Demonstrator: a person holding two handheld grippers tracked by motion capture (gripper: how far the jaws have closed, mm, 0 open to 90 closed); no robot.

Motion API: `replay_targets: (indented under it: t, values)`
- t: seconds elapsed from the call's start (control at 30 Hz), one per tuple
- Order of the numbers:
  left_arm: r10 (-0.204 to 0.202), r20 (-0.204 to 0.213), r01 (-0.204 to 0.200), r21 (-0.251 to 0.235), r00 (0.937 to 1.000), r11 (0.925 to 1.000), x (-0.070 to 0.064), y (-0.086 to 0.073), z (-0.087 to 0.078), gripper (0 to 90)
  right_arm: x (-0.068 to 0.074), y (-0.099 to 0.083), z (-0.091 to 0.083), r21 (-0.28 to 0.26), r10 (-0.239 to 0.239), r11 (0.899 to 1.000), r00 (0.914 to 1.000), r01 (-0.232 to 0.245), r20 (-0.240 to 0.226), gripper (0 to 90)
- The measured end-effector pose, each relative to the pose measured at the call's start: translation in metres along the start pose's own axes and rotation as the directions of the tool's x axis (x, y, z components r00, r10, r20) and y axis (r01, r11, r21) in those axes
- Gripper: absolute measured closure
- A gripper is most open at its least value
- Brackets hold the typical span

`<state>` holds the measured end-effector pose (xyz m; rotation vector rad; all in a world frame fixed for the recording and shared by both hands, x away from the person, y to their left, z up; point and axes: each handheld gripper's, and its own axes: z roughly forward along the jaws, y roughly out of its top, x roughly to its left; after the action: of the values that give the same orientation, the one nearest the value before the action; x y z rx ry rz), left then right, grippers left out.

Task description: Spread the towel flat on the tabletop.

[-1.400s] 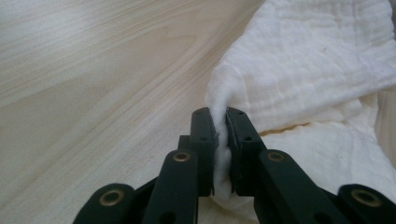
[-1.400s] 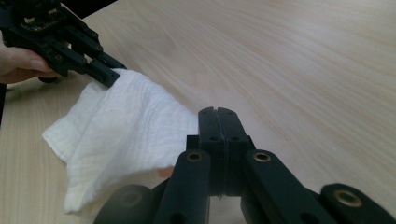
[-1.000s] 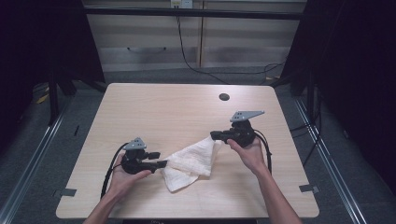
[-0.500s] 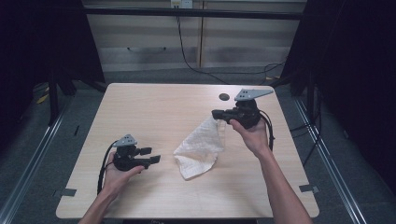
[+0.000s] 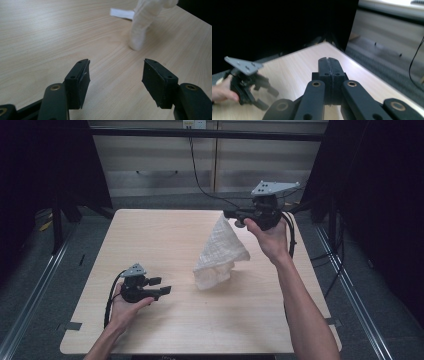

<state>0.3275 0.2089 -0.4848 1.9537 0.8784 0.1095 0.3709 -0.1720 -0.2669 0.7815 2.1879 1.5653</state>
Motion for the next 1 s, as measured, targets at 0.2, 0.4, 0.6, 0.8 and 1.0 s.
replay_targets:
  t: [0.2, 0.4, 0.6, 0.8, 1.0]
  values:
    - [0.001, -0.006, -0.001, -0.002, 1.0000, 1.0000, 0.001, -0.001, -0.002, 42.5, 0.012, -0.005, -0.001, 0.002, -0.025, 1.000, 0.9993, 0.025, -0.028, 90.0]
    - [0.017, 0.008, -0.017, 0.005, 0.9998, 0.9998, -0.002, -0.002, 0.001, 48.5, 0.005, -0.068, 0.019, 0.079, 0.069, 0.995, 0.9964, -0.065, -0.048, 90.0]
    - [0.017, 0.005, -0.017, 0.015, 0.9998, 0.9997, -0.003, -0.002, 0.003, 48.3, 0.004, -0.121, 0.036, 0.143, 0.139, 0.981, 0.9886, -0.130, -0.056, 90.0]
    - [0.013, 0.001, -0.013, 0.021, 0.9999, 0.9997, -0.003, -0.002, 0.004, 45.8, -0.003, -0.161, 0.059, 0.214, 0.200, 0.959, 0.9791, -0.188, -0.037, 90.0]
    - [0.007, -0.002, -0.007, 0.027, 1.0000, 0.9996, -0.002, -0.003, 0.004, 45.5, -0.009, -0.195, 0.081, 0.293, 0.243, 0.929, 0.9698, -0.226, -0.023, 89.9]
